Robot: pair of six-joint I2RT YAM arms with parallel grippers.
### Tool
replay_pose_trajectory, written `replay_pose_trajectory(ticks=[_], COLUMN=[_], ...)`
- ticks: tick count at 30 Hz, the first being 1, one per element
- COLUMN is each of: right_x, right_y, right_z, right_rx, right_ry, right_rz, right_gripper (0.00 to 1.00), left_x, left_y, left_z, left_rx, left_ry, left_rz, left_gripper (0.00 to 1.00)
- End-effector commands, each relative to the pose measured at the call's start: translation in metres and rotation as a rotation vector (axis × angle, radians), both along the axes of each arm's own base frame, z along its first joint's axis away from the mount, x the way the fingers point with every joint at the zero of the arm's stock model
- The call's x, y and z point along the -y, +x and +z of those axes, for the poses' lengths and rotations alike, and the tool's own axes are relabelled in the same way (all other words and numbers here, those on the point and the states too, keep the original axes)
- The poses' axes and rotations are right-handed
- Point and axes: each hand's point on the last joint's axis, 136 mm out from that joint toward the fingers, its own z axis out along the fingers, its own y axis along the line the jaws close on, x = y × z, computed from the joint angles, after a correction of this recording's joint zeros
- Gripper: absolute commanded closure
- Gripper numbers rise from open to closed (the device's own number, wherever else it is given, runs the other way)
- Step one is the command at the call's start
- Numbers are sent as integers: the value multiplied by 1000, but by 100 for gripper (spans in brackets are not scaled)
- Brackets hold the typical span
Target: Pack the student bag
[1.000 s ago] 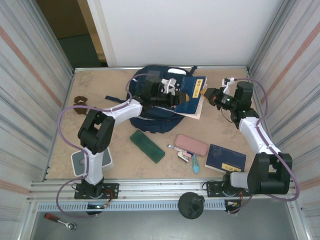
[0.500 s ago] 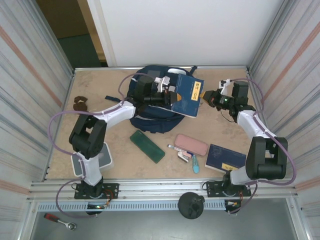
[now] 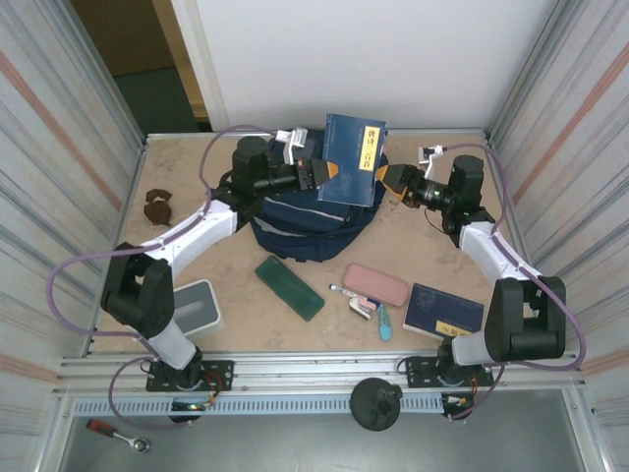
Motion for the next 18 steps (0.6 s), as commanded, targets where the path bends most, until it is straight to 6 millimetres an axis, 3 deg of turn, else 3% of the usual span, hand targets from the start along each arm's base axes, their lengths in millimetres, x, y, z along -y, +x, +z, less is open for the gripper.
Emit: replay_pose_trajectory(ticks=[1,6,9,12,18], right_x=[-18,-20,-2,7,-41], right_y=[-19,-17,-7,-10,-35], right_z=[40,48,38,41,53], right_rx=[144,170,123,148,233], right_ry=[38,39,8,-8,-23], right_rz=[85,59,-38,-82,86], right_gripper=[15,7,5,3,1], left_x=[-7,-16,-27,-40,-41], left_y=[-13,-18,-15,-15,-32], left_z=[29,34,32,32,40], left_rx=[110,128,108,114,140], left_ry=[-30,-26,-4,3,-44], left_rz=[-12,18,83,151,97], left_gripper=[100,100,100,100,100])
